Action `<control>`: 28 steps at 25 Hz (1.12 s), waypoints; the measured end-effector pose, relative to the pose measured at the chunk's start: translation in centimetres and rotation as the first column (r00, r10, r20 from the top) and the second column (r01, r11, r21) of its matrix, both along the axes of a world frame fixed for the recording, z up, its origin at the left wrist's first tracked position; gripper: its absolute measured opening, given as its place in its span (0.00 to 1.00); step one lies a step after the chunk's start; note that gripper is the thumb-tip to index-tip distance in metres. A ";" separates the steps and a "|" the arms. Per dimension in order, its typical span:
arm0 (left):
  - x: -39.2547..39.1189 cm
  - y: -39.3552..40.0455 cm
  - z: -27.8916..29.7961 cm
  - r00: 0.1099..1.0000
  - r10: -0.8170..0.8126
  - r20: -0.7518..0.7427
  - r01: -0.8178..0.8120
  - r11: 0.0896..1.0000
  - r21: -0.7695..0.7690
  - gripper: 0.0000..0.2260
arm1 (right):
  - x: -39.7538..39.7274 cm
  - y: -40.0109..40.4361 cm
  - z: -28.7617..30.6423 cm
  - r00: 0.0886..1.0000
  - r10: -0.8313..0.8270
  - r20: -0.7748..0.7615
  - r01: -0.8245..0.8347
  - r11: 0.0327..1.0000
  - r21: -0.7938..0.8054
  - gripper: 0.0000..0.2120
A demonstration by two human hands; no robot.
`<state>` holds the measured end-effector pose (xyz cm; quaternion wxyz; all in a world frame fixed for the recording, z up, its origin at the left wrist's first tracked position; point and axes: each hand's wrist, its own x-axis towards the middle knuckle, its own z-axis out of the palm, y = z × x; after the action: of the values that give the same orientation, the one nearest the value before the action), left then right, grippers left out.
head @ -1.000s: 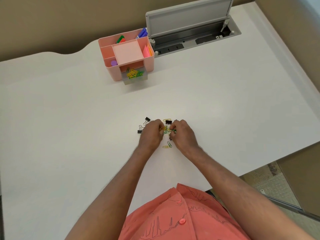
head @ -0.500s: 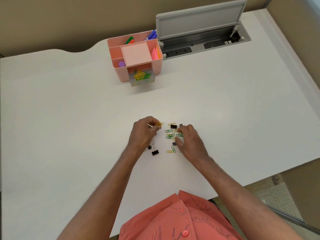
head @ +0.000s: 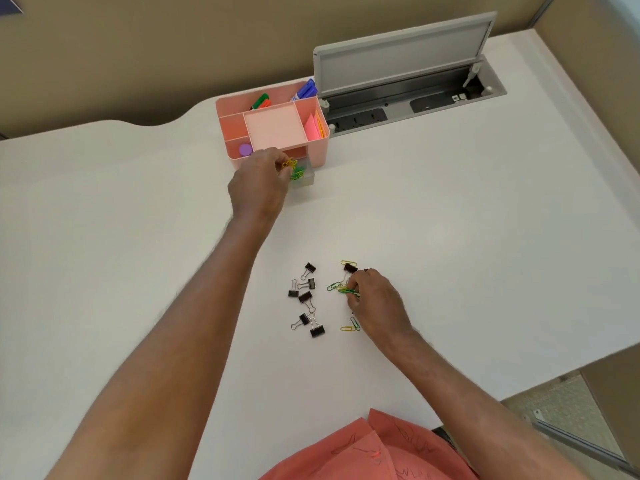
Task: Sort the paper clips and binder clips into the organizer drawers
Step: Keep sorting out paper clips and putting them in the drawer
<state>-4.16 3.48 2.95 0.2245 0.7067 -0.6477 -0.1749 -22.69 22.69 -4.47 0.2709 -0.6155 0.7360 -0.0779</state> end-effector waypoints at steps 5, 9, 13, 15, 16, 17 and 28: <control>0.0 -2.1 -1.9 0.982 -0.055 0.183 0.043 0.997 0.069 0.08 | 0.1 0.0 0.5 0.941 0.196 -0.275 -0.228 0.969 -0.090 0.06; 0.4 -1.7 -2.0 0.981 -0.075 0.178 0.069 0.997 0.040 0.09 | -1.1 -1.2 1.1 0.982 0.180 -0.053 -0.179 0.984 0.023 0.05; 0.7 2.8 -1.8 1.000 -0.021 -0.009 0.020 0.995 -0.094 0.07 | -2.2 -4.6 3.6 0.906 -0.107 0.409 0.024 0.979 0.202 0.05; 0.4 6.6 -2.8 0.995 -0.027 -0.100 0.022 0.998 -0.051 0.06 | -1.7 -7.6 5.2 0.865 -0.114 0.488 0.061 0.991 0.123 0.05; 0.1 8.5 -3.5 0.992 -0.043 -0.122 0.044 0.999 0.004 0.06 | -1.2 -9.5 6.0 0.862 -0.082 0.501 0.062 0.996 0.056 0.05; -0.3 10.2 -4.2 0.990 -0.066 -0.128 0.075 0.995 0.068 0.07 | -0.5 -11.5 6.9 0.870 -0.033 0.493 0.053 0.998 -0.026 0.05; -2.8 10.9 -8.9 0.933 -0.293 0.211 0.236 0.937 0.256 0.23 | 6.1 -22.5 7.6 0.953 0.303 -0.014 -0.292 0.904 -0.312 0.11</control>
<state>-7.00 14.41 -5.94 0.0348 0.6496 -0.7360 -0.1872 -16.57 0.19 3.17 0.1919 -0.7539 0.6073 -0.1612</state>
